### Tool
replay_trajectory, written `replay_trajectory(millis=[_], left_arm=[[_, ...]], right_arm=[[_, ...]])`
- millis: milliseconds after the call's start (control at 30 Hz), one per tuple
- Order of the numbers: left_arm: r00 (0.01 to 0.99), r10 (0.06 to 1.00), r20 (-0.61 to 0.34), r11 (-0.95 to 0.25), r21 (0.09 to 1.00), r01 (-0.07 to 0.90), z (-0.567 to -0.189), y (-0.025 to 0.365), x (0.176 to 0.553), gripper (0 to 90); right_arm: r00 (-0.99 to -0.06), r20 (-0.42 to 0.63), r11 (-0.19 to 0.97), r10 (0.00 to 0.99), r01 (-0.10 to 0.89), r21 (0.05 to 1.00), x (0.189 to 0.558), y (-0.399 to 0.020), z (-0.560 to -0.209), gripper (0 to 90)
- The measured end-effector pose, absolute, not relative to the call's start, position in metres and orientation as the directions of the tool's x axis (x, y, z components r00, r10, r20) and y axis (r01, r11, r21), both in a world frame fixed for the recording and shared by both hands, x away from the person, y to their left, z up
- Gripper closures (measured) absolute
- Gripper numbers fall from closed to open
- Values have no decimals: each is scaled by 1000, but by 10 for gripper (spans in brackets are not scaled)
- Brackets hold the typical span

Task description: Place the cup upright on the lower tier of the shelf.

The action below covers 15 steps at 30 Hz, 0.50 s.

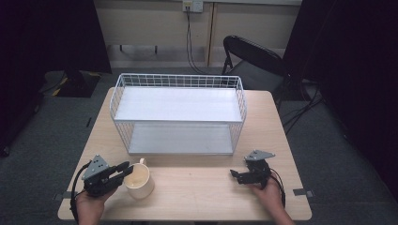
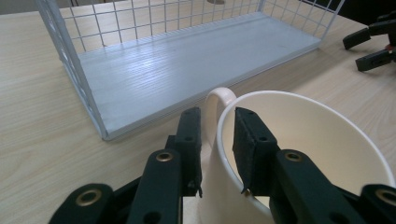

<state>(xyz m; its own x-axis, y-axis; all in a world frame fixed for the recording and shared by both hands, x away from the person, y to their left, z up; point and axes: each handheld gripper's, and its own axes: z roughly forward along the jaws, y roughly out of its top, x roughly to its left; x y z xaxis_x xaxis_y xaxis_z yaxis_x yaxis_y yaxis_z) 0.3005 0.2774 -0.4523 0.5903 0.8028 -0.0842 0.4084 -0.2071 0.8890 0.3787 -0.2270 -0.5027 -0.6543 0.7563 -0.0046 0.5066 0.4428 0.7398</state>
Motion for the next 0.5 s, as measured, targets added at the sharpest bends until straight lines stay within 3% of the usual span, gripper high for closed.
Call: replay_trajectory(millis=[333, 500], left_arm=[[596, 801, -65, -238, 878, 416, -457, 272, 301, 743], [604, 796, -40, -254, 884, 393, -457, 270, 301, 807]], right_arm=[[-654, -5, 443, 756, 507, 740, 379, -227, -503, 157], [-654, -5, 443, 756, 506, 740, 379, -227, -503, 157]])
